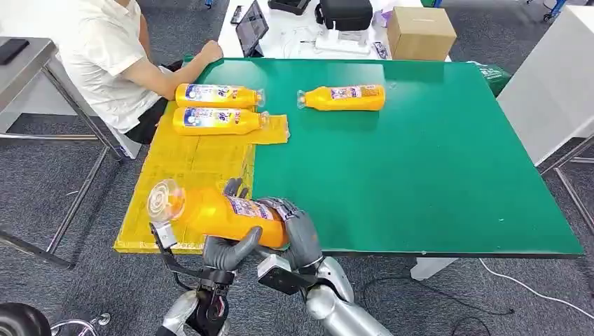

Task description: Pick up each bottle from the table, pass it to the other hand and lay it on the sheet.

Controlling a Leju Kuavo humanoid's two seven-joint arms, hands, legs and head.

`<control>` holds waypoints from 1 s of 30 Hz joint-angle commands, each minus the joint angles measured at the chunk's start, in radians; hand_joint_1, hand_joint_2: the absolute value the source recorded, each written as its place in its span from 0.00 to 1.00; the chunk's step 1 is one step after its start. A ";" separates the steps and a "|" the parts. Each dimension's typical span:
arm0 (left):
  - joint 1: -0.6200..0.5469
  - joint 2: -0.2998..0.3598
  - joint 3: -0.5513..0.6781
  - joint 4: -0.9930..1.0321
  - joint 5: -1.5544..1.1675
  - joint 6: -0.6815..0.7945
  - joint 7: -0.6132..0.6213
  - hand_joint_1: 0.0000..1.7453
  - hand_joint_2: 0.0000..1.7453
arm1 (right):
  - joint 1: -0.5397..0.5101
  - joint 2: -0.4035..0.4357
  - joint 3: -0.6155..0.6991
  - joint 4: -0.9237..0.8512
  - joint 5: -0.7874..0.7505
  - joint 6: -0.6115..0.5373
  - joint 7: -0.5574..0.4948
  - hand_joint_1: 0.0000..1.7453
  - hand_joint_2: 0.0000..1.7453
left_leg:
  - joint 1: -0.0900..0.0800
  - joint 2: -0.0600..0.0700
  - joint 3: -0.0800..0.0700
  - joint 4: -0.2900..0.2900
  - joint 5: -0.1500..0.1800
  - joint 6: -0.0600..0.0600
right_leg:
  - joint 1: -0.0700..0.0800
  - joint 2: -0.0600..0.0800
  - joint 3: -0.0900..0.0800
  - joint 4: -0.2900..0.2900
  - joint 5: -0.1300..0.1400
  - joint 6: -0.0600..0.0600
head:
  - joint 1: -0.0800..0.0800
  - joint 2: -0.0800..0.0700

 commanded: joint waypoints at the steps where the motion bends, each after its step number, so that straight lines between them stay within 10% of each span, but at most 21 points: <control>1: -0.059 -0.010 -0.021 -0.001 0.046 -0.055 0.009 0.88 1.00 | -0.037 -0.008 0.173 0.086 -0.023 0.037 -0.004 1.00 1.00 | 0.000 -0.001 0.005 -0.001 -0.002 0.002 | 0.001 -0.003 0.006 -0.001 -0.002 -0.003 | 0.000 0.000; 5: -0.051 -0.008 -0.014 -0.046 0.031 -0.066 -0.031 1.00 1.00 | -0.034 -0.004 0.196 0.117 -0.049 0.053 -0.004 0.88 1.00 | 0.001 -0.001 0.003 0.000 -0.001 0.001 | 0.002 -0.003 0.004 -0.001 -0.002 -0.003 | 0.000 0.000; 6: -0.048 -0.007 -0.011 -0.055 0.030 -0.067 -0.033 1.00 1.00 | -0.037 -0.001 0.197 0.137 -0.057 0.062 -0.004 0.09 1.00 | 0.000 -0.002 0.003 0.000 -0.001 0.001 | 0.001 -0.003 0.004 -0.001 -0.002 -0.002 | 0.000 0.000; 8: -0.047 -0.006 -0.007 -0.059 0.027 -0.065 -0.036 1.00 1.00 | -0.038 0.000 0.196 0.145 -0.063 0.064 -0.004 0.00 1.00 | 0.001 -0.002 0.004 0.000 -0.001 0.001 | 0.002 -0.003 0.005 -0.001 -0.002 -0.003 | 0.000 0.000; 11: -0.042 -0.006 0.010 -0.065 0.023 -0.055 -0.047 1.00 1.00 | -0.040 0.007 0.192 0.178 -0.058 0.055 -0.004 0.00 1.00 | 0.000 -0.002 0.004 -0.001 -0.001 0.002 | 0.001 -0.003 0.005 -0.001 -0.002 -0.002 | 0.000 0.000; 12: -0.040 -0.009 0.024 -0.069 0.021 -0.052 -0.049 1.00 1.00 | -0.050 0.011 0.213 0.202 -0.017 0.011 -0.004 0.00 0.00 | 0.000 -0.001 0.002 0.000 -0.001 0.001 | 0.001 -0.002 0.003 -0.001 -0.001 -0.002 | 0.000 0.000; 20: -0.052 -0.005 0.066 -0.078 -0.007 -0.018 -0.074 1.00 1.00 | -0.047 0.017 0.222 0.217 0.000 -0.013 -0.004 0.00 0.00 | 0.001 -0.002 0.003 0.000 -0.001 0.002 | 0.002 -0.004 0.004 -0.001 -0.002 -0.003 | 0.000 0.000; 30: -0.128 0.065 0.173 0.016 -0.389 0.360 -0.157 1.00 1.00 | -0.018 -0.047 0.051 0.149 0.112 -0.115 -0.004 0.00 0.00 | 0.000 -0.002 0.003 -0.002 0.000 0.001 | 0.001 -0.004 0.003 -0.002 0.000 -0.002 | 0.000 0.000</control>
